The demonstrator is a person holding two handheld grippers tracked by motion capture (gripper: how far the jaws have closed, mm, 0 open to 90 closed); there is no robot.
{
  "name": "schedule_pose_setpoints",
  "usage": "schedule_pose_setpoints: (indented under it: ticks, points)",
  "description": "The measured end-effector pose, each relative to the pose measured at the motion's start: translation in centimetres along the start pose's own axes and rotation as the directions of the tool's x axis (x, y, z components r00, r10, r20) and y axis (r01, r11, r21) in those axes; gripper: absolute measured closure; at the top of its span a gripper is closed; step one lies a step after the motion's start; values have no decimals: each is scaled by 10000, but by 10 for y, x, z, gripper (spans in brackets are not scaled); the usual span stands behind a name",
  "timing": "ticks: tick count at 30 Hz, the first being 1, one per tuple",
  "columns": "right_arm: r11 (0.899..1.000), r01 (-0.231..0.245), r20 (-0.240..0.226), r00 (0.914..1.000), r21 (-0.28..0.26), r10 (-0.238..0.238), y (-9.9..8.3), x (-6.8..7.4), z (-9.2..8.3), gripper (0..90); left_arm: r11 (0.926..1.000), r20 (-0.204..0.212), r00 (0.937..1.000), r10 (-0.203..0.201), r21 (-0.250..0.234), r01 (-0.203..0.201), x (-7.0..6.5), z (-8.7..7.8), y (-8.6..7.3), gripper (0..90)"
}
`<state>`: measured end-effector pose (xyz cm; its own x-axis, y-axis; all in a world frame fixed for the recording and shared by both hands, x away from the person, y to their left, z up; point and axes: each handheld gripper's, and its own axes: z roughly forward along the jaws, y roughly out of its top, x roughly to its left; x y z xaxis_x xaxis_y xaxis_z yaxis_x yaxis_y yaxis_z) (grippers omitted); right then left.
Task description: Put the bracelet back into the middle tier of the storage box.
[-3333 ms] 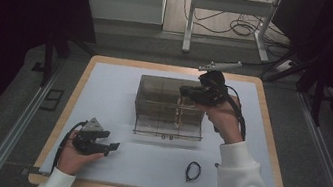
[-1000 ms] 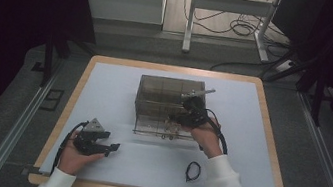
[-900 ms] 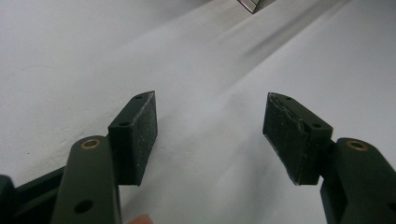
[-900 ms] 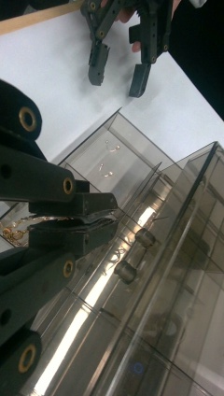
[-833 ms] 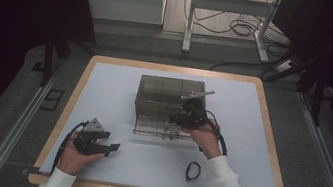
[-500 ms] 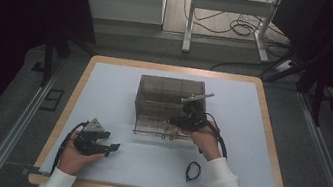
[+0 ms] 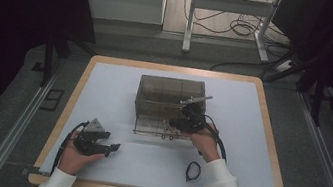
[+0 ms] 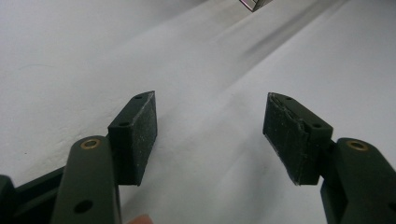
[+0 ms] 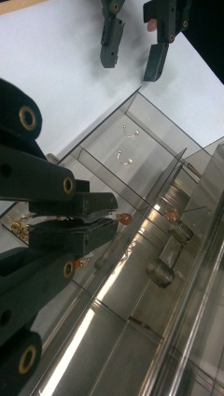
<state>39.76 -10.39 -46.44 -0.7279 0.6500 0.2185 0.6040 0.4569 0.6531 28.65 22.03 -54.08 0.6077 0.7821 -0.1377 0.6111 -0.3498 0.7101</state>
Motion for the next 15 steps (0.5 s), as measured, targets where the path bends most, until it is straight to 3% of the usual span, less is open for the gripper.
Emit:
schedule_pose_setpoints:
  ticks: [6, 11, 15]
  points:
    - [9999, 100, 11, 9999, 140, -100, 0, 2, 4, 843, 10000, -11, 10000, -13, -6, 13, 0, 0, 0, 352]
    - [9991, 341, 207, 9992, 236, -345, 0, 4, 5, 692, 10000, -16, 10000, -11, -10, 11, 0, 0, 0, 352]
    - [9993, 345, 350, 9988, 164, -350, -1, 3, 3, 636, 10000, -8, 10000, -9, -2, 9, 0, 0, 0, 352]
